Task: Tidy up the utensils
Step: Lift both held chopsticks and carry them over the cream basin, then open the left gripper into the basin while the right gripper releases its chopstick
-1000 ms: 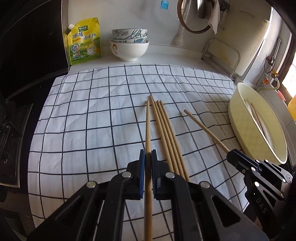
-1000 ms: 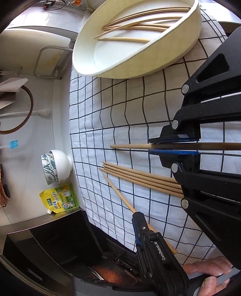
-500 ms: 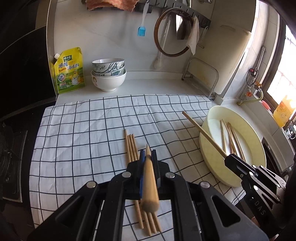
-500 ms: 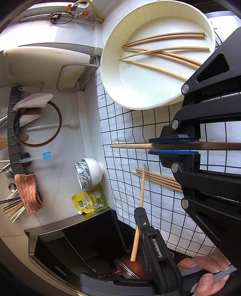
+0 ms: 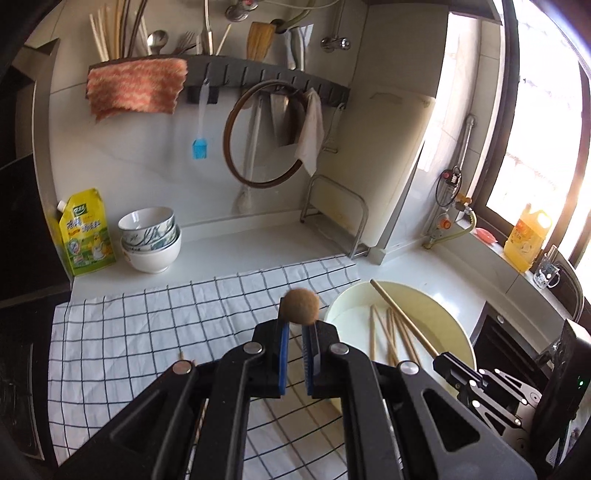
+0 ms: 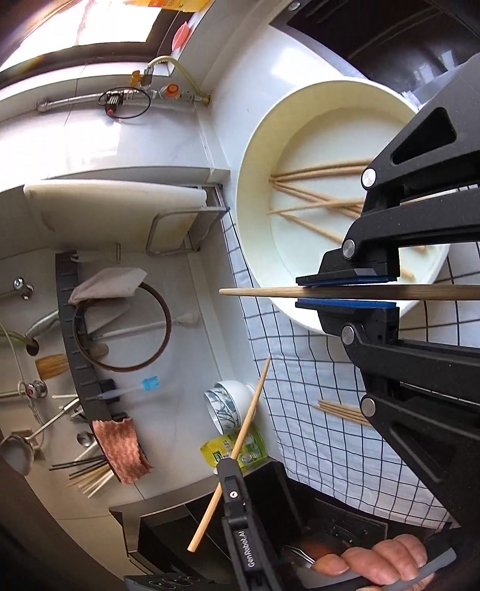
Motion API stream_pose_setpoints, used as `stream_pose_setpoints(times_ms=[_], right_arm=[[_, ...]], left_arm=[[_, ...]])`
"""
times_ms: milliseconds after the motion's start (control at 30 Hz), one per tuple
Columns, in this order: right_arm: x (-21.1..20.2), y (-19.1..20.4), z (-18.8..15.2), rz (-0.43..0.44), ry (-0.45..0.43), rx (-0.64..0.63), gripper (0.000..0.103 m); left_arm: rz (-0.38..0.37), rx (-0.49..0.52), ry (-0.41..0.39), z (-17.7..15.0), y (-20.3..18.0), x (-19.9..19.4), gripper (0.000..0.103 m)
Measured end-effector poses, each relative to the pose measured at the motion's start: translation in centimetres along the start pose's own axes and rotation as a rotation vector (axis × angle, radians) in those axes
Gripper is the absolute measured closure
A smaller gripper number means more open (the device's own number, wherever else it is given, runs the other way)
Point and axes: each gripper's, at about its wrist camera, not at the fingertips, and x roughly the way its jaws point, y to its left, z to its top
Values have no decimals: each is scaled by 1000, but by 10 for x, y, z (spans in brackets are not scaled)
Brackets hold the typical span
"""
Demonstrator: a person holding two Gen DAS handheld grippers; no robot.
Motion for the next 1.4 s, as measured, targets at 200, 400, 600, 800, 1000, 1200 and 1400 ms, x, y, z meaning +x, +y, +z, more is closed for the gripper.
stream_pose_setpoints(times_ms=[200, 400, 600, 800, 1000, 1200, 1400], right_arm=[[7, -45, 2, -75, 24, 49, 97], [32, -81, -5, -121, 94, 91, 97], [51, -96, -14, -126, 146, 113, 97], [65, -98, -16, -116, 173, 113, 97], [82, -105, -14, -110, 214, 139, 97], [75, -105, -13, -127, 198, 141, 77], [60, -101, -15, -122, 175, 153, 77]], left_arm=[[-87, 78, 13, 12, -58, 38, 96], [-122, 154, 101, -3, -104, 96, 96], [-99, 199, 198, -36, -112, 126, 96], [-86, 210, 290, -63, -109, 144, 96], [-74, 223, 335, -65, -117, 166, 96], [-50, 179, 339, -59, -106, 161, 62], [-13, 119, 297, -54, -84, 141, 41]])
